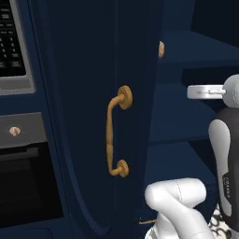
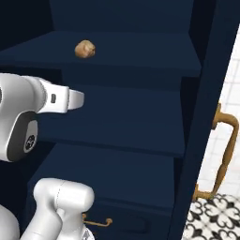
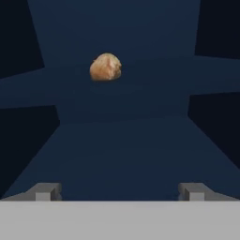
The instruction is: Open the cabinet, pick up the bread from the cabinet and place it in the basket. Then move the basket to the dining counter.
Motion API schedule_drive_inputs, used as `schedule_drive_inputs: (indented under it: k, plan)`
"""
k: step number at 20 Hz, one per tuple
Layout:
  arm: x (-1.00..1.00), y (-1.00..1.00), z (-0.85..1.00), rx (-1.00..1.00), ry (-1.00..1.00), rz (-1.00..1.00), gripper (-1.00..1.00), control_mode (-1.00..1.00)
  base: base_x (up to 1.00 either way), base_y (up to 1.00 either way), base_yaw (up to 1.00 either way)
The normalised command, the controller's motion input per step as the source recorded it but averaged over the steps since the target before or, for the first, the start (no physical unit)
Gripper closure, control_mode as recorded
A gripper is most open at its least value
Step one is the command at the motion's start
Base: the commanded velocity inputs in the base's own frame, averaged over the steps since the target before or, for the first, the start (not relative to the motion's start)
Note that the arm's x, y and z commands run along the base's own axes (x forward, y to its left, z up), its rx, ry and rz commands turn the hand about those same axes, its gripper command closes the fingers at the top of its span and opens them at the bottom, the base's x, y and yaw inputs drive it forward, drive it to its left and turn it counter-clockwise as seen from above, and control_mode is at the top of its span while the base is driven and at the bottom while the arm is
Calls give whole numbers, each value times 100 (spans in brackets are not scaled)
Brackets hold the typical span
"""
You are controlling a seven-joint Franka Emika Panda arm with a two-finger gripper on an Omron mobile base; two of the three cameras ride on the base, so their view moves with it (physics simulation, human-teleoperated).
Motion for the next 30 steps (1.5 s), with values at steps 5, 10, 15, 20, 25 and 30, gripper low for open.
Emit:
schedule_drive_inputs:
  k: [5, 10, 15, 20, 25, 30]
  plan:
    - [0, 0, 0, 0, 0, 0, -100, 100, 96, 2, 0]
    - [-2, 1, 47, 0, -1, 0, -100, -100, 19, 0, 0]
    - [2, 14, 74, 0, 0, 0, -100, -100, 0, 0, 0]
    - [50, 11, 17, 0, 0, 0, -100, -100, 0, 0, 0]
    - [60, 0, 0, 0, 2, 0, -100, -100, 0, 0, 0]
    - [53, 18, -4, 0, 0, 0, -100, -100, 0, 0, 0]
